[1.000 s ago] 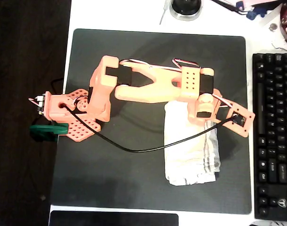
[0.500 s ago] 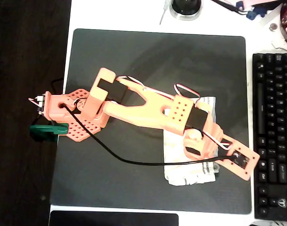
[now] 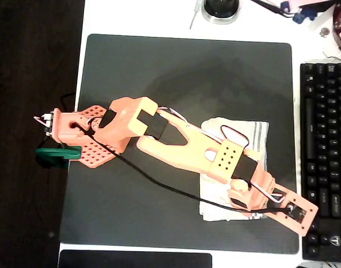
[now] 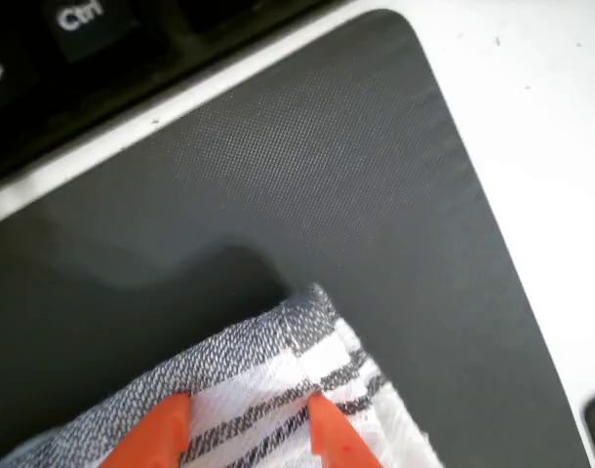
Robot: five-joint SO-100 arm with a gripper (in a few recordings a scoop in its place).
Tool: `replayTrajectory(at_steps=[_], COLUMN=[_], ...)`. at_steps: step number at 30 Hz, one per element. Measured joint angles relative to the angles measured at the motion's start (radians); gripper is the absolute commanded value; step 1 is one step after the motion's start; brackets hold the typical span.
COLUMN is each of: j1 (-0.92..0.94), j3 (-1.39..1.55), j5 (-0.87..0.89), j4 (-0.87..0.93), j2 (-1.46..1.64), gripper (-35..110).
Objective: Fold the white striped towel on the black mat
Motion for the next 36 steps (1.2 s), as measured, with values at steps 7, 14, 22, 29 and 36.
replayTrajectory(at_steps=[7,14,22,29,36], j1=[-0.006,-0.037,-0.146,-0.287,-0.373], j3=[0.043,0.324,0.894,1.336,1.646], j5=[-0.011,-0.034,-0.061,-0.048,-0.061], j4=[0.123,0.215,0.103,0.015,-0.011], j2=[0.212,0.561,1.066,1.454,1.764], gripper=[17,15,8,0,0])
